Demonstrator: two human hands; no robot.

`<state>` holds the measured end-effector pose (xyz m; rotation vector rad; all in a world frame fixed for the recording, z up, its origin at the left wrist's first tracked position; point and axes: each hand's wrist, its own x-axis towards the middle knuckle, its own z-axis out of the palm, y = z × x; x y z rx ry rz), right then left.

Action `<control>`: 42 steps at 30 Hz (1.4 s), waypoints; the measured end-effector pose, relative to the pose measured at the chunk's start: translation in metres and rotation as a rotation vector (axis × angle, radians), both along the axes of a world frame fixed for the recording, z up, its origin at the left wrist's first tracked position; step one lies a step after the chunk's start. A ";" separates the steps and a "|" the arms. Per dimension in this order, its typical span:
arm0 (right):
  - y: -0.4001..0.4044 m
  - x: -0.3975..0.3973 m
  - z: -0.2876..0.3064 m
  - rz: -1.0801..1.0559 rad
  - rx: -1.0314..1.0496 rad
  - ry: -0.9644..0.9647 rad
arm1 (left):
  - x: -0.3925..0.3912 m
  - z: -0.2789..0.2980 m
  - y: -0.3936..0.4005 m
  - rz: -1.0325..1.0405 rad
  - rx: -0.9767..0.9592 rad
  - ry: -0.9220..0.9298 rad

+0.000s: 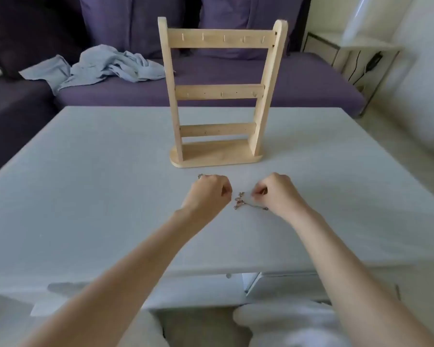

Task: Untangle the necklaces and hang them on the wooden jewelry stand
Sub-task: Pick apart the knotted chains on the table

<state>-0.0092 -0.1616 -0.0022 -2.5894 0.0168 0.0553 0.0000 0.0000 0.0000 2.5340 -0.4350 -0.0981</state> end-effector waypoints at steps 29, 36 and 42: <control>0.015 0.013 0.009 0.006 0.352 0.024 | 0.011 -0.002 0.012 0.087 -0.293 0.044; 0.026 0.004 0.021 0.112 0.650 0.184 | 0.001 0.014 0.024 -0.018 -0.348 0.089; 0.026 -0.001 0.025 0.133 0.749 0.244 | -0.002 0.026 0.027 -0.069 -0.366 0.070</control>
